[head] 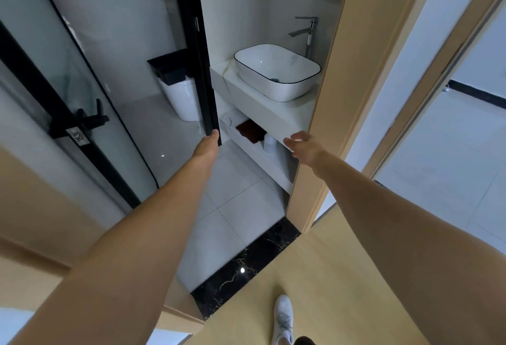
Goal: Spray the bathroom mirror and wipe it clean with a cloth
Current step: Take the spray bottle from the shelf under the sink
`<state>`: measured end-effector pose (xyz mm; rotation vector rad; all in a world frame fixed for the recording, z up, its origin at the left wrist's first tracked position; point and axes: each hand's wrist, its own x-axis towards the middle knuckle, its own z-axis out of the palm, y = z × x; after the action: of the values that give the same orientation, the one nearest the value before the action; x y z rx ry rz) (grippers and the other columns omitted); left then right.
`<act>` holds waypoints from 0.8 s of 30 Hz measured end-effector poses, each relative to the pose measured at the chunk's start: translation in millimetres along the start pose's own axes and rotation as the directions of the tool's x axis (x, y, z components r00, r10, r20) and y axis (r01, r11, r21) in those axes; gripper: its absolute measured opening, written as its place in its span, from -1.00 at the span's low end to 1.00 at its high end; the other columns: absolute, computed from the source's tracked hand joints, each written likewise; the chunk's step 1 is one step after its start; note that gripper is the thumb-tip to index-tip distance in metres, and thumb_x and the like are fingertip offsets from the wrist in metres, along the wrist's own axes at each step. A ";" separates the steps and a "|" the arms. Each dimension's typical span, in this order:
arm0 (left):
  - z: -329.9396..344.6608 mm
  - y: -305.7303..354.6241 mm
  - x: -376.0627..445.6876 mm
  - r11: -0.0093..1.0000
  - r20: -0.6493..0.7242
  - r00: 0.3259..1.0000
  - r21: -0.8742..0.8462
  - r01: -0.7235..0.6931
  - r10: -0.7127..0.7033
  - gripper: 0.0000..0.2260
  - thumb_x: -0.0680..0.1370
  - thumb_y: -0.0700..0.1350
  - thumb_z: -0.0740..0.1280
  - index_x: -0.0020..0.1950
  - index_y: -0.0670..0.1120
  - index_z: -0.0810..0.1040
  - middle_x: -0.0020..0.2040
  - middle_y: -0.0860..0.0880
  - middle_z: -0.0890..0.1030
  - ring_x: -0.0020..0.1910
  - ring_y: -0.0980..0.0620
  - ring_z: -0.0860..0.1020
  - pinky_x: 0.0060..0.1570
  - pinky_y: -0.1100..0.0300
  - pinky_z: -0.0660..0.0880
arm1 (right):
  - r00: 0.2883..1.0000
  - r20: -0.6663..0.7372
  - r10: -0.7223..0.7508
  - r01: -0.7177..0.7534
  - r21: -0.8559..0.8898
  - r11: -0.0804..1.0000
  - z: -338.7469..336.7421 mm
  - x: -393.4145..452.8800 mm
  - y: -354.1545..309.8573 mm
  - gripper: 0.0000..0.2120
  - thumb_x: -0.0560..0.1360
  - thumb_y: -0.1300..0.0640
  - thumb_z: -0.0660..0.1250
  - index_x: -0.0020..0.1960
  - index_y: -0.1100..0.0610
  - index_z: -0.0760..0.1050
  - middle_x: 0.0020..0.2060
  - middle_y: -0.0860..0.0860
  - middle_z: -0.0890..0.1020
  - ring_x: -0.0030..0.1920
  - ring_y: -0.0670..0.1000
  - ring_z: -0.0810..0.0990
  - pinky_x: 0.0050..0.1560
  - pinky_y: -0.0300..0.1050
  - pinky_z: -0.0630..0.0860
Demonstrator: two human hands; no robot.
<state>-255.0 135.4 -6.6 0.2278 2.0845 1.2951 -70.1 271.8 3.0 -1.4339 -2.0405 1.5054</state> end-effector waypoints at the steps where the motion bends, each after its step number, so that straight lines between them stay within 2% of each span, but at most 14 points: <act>1: 2.7 4.0 7.6 1.000 -0.002 1.000 -0.005 -0.002 0.002 -0.46 0.69 0.19 0.05 0.57 -0.09 0.24 0.53 -0.09 0.34 0.48 -0.12 0.34 0.49 -0.04 0.24 | 1.000 0.009 -0.005 0.005 0.002 1.000 1.6 9.6 -3.8 -0.55 0.59 -0.09 0.33 0.39 0.10 0.42 0.16 0.15 0.58 0.17 0.14 0.59 0.34 0.09 0.49; 5: 14.1 20.2 38.5 1.000 -0.022 1.000 -0.023 0.004 -0.004 -0.49 0.69 0.18 0.05 0.54 -0.09 0.29 0.47 -0.10 0.40 0.41 -0.12 0.40 0.44 -0.02 0.31 | 0.999 0.030 -0.014 0.015 -0.038 0.999 5.1 53.3 -17.8 -0.58 0.60 -0.08 0.31 0.39 0.09 0.43 0.06 0.10 0.56 0.11 0.15 0.60 0.28 0.07 0.53; 7: 18.3 27.2 56.4 0.999 -0.052 0.999 -0.036 0.010 -0.012 -0.49 0.68 0.18 0.07 0.54 -0.08 0.30 0.46 -0.08 0.40 0.40 -0.11 0.41 0.43 -0.03 0.32 | 0.999 0.042 -0.019 0.022 -0.060 0.998 4.7 74.0 -23.1 -0.58 0.61 -0.08 0.29 0.40 0.08 0.42 0.08 0.09 0.54 0.04 0.12 0.56 0.24 0.04 0.53; 10: 25.6 36.3 83.8 0.998 -0.064 0.998 -0.058 0.025 -0.028 -0.47 0.68 0.19 0.07 0.57 -0.06 0.26 0.50 -0.06 0.37 0.43 -0.11 0.39 0.46 -0.03 0.30 | 0.998 0.055 -0.014 0.019 -0.078 0.997 2.4 104.7 -24.1 -0.57 0.62 -0.08 0.28 0.42 0.08 0.41 0.13 0.10 0.52 0.06 0.12 0.54 0.21 0.02 0.51; 14: 37.0 48.2 109.4 0.997 -0.082 0.996 -0.076 0.027 -0.034 -0.47 0.68 0.18 0.08 0.57 -0.07 0.26 0.52 -0.06 0.36 0.44 -0.11 0.38 0.46 -0.04 0.29 | 0.998 0.066 -0.004 0.010 -0.089 0.996 -0.9 138.0 -26.2 -0.56 0.63 -0.07 0.27 0.44 0.09 0.40 0.11 0.09 0.50 0.00 0.09 0.52 0.01 -0.10 0.45; 17: 44.6 55.5 127.5 0.997 -0.070 0.997 -0.075 0.036 -0.041 -0.44 0.67 0.20 0.08 0.60 -0.06 0.22 0.54 -0.06 0.33 0.46 -0.11 0.37 0.47 -0.07 0.28 | 0.996 0.092 -0.007 0.014 -0.075 0.997 -0.1 157.6 -30.0 -0.56 0.63 -0.07 0.25 0.45 0.08 0.39 0.22 0.13 0.55 0.03 0.08 0.52 -0.08 -0.16 0.41; 20: 50.7 62.7 146.9 0.995 -0.059 0.998 -0.095 0.033 -0.039 -0.46 0.68 0.19 0.06 0.59 -0.05 0.22 0.53 -0.04 0.34 0.45 -0.09 0.37 0.44 -0.02 0.31 | 0.994 0.103 -0.030 0.034 -0.044 0.998 6.5 177.4 -33.8 -0.55 0.63 -0.08 0.24 0.47 0.05 0.39 0.29 0.11 0.55 0.18 0.10 0.54 0.08 -0.13 0.41; 22: 54.1 66.4 163.8 0.994 -0.040 0.998 -0.105 0.036 -0.041 -0.46 0.69 0.20 0.04 0.61 -0.03 0.18 0.55 -0.02 0.31 0.47 -0.07 0.35 0.46 -0.02 0.28 | 0.992 0.120 -0.034 0.037 -0.024 0.999 12.0 189.1 -37.8 -0.55 0.64 -0.07 0.22 0.50 0.03 0.36 0.31 0.08 0.53 0.15 0.08 0.53 0.11 -0.12 0.41; 24: 56.9 69.2 181.3 0.993 -0.024 0.999 -0.107 0.038 -0.041 -0.47 0.69 0.19 0.02 0.61 -0.02 0.19 0.55 -0.01 0.31 0.48 -0.06 0.34 0.48 -0.01 0.25 | 0.989 0.141 -0.041 0.043 -0.015 0.999 19.4 201.9 -41.0 -0.53 0.65 -0.07 0.20 0.53 0.00 0.33 0.35 0.07 0.50 0.24 0.10 0.51 0.27 -0.07 0.43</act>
<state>-371.7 296.1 -44.7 0.1225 2.0242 1.3881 -206.1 421.4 -41.1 -1.3171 -2.1561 1.6163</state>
